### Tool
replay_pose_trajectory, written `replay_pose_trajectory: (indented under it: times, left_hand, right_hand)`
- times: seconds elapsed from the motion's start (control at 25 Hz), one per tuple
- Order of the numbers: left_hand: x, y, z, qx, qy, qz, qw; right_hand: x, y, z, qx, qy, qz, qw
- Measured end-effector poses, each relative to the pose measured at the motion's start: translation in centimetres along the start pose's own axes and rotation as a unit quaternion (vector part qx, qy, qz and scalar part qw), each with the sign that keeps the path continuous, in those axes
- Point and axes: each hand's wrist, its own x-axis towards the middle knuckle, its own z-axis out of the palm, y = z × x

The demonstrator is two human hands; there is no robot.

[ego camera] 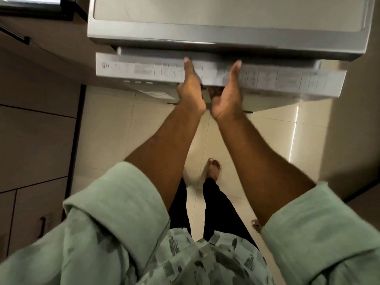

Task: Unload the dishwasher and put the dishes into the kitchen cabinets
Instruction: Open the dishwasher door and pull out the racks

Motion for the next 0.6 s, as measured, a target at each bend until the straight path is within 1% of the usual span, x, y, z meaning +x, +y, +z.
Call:
replay_pose_trajectory:
  times: [0.12, 0.24, 0.28, 0.36, 0.6]
  left_hand:
    - [-3.4, -5.3, -4.1, -0.031, 0.039, -0.025, 0.998]
    - [-5.6, -10.3, -8.2, -0.06, 0.092, -0.093, 0.99]
    - [-5.9, -11.8, -9.3, -0.058, 0.093, -0.109, 0.988]
    - [-6.2, -13.8, -10.9, -0.056, 0.066, -0.118, 0.989]
    - [-4.9, -16.8, -14.5, -0.038, -0.011, -0.077, 0.996]
  right_hand:
    - [-4.2, 4.2, -5.3, 0.022, 0.022, 0.016, 0.999]
    - [-8.1, 8.0, -10.8, 0.032, 0.101, 0.064, 0.992]
    - [-8.9, 9.0, -12.3, 0.037, 0.116, 0.076, 0.99]
    - [-10.0, 10.3, -14.1, 0.045, 0.121, 0.07, 0.989]
    - [-10.5, 12.6, -16.0, 0.026, 0.093, 0.026, 0.995]
